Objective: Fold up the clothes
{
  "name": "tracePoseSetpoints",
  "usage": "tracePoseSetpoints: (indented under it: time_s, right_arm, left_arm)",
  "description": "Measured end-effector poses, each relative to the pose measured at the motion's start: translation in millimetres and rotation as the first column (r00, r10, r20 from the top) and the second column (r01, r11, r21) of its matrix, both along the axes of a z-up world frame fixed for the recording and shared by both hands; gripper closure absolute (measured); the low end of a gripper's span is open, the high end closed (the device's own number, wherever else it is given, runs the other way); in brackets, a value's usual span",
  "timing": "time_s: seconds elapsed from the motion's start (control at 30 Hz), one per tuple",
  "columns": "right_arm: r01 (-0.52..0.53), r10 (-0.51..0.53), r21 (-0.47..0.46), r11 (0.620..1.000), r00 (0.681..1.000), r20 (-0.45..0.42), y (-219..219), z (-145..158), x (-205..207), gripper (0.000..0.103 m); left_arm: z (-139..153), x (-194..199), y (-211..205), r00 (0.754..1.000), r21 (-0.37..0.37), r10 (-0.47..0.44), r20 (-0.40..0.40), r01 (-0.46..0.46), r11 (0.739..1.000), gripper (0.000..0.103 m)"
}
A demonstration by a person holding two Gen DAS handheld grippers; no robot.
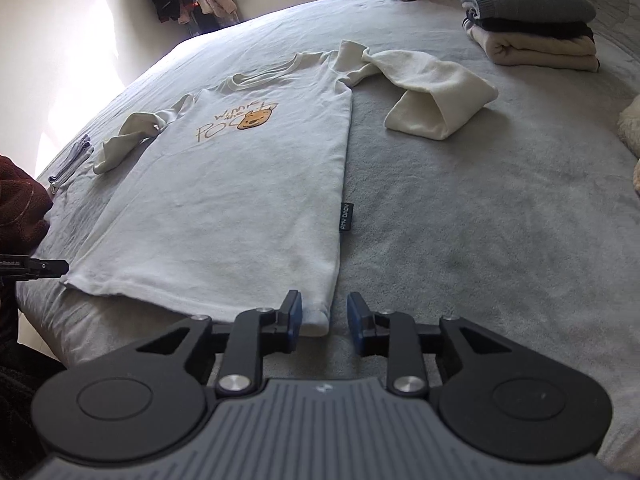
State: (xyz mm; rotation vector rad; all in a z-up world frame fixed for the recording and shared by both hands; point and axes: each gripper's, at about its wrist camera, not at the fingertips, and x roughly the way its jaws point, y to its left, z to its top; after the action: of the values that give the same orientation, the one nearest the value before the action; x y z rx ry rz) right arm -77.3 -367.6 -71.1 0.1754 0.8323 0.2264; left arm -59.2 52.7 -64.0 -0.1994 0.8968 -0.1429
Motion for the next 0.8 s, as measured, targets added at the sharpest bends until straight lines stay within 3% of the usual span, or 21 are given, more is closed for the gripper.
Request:
tracePoseSetpoints:
  time_s: [0.13,0.3,0.4,0.53,0.8]
  right_arm:
    - [0.007,-0.003,-0.046,0.999,0.996,0.094,11,8,2,0.066]
    - [-0.028,0.039,-0.075,0.997,0.988,0.147,35,9,12,0.063]
    - [-0.065,0.082,-0.128,0.990,0.988,0.133,52,1,19,0.063]
    - [-0.085,0.095,-0.190,0.978,0.994,0.046,58,-17,27,0.062]
    - [-0.087,0.095,-0.129,0.988,0.994,0.062,34,-8,7,0.061]
  left_arm:
    - [11,-1,-12,0.994,0.011,-0.018,0.112,0.017,1.000,0.051]
    - [13,2,-46,0.972,0.050,-0.123,0.198,0.116,0.992,0.043]
    - [0,8,-68,0.968,0.096,-0.195,0.159,0.181,0.979,0.040]
    - [-24,16,-70,0.980,0.135,-0.201,0.004,0.199,0.971,0.040]
    - [-8,7,-38,0.986,0.059,-0.167,-0.002,0.167,0.984,0.039]
